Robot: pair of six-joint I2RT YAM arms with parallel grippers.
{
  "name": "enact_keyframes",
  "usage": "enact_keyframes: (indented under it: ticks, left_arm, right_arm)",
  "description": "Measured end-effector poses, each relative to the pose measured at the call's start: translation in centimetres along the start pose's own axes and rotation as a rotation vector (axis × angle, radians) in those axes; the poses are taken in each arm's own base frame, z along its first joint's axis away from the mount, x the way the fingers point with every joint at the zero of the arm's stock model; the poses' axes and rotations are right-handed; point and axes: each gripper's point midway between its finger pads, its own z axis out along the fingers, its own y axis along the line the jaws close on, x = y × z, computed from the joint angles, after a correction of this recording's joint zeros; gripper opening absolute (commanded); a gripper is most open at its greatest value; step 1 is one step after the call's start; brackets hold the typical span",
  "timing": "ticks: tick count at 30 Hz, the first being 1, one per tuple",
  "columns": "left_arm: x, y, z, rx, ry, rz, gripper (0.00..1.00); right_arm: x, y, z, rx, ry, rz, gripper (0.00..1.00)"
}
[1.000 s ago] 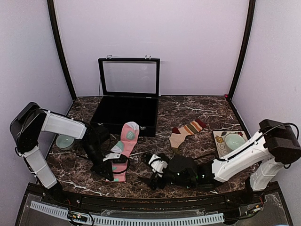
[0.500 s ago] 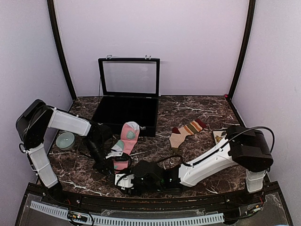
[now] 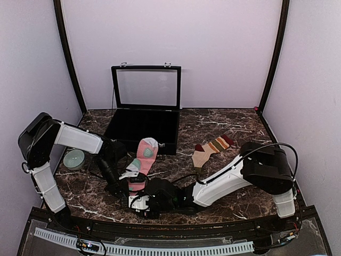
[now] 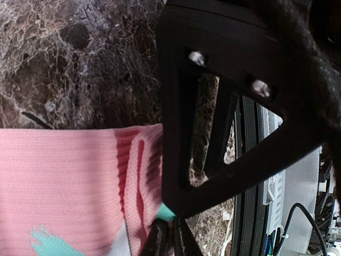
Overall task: Roll the socks
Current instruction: Roll the sock at the center of the board.
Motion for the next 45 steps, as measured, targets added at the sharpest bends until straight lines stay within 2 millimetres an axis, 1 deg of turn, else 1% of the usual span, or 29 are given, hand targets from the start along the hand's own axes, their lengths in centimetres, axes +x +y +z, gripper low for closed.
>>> enact_keyframes:
  ticks: [4, 7, 12, 13, 16, 18, 19, 20, 21, 24, 28, 35, 38, 41, 45]
  left_arm:
    - [0.1, 0.0, -0.1, 0.001, -0.001, -0.001, 0.10]
    - [0.1, 0.0, -0.1, 0.000, -0.002, -0.001, 0.11]
    - [0.1, -0.1, -0.1, 0.005, -0.003, -0.003, 0.15]
    - [0.1, -0.1, -0.1, 0.006, -0.004, -0.003, 0.19]
    - [0.0, -0.3, -0.2, 0.007, -0.007, 0.002, 0.35]
    - [-0.1, -0.4, -0.4, 0.001, -0.016, 0.004, 0.56]
    - [-0.2, -0.5, -0.6, -0.004, -0.025, 0.007, 0.62]
    - [-0.4, -0.6, -0.8, -0.007, -0.034, 0.011, 0.65]
    - [-0.5, -0.7, -1.0, -0.010, -0.046, 0.009, 0.67]
    - [-0.8, -0.6, -1.8, -0.040, -0.078, 0.014, 0.69]
    - [-0.9, -0.5, -2.8, -0.089, -0.115, 0.031, 0.70]
    - [-0.6, -1.2, -4.5, -0.186, -0.164, 0.082, 0.72]
    - [-0.5, -1.6, -4.8, -0.210, -0.175, 0.107, 0.70]
    - [-0.6, -1.6, -4.9, -0.229, -0.185, 0.128, 0.69]
    - [-0.7, -1.5, -5.1, -0.254, -0.201, 0.155, 0.63]
  right_arm:
    - [0.0, -0.6, 0.3, 0.001, -0.004, 0.005, 0.42]
    - [0.2, -0.8, 0.5, 0.003, 0.000, 0.013, 0.34]
    - [0.9, -1.2, 0.6, 0.000, 0.008, 0.043, 0.26]
    - [0.9, -1.3, 0.6, 0.000, 0.008, 0.048, 0.23]
    - [1.2, -1.3, 0.5, -0.001, 0.012, 0.069, 0.13]
    - [1.2, -1.4, 0.5, 0.000, 0.012, 0.086, 0.06]
    - [1.2, -1.4, 0.5, 0.000, 0.012, 0.090, 0.03]
    - [1.2, -1.4, 0.5, -0.002, 0.011, 0.103, 0.00]
    - [1.2, -1.4, 0.5, -0.003, 0.010, 0.113, 0.00]
    - [1.2, -1.3, 0.5, -0.014, 0.009, 0.143, 0.00]
    - [1.4, -1.3, 0.5, -0.027, 0.009, 0.188, 0.00]
    - [1.5, -1.4, 0.4, -0.067, 0.003, 0.279, 0.00]
    - [1.6, -1.5, 0.3, -0.090, 0.003, 0.323, 0.00]
    - [1.7, -1.8, 0.3, -0.120, 0.014, 0.383, 0.00]
    - [1.8, -2.0, 0.1, -0.180, 0.026, 0.494, 0.00]
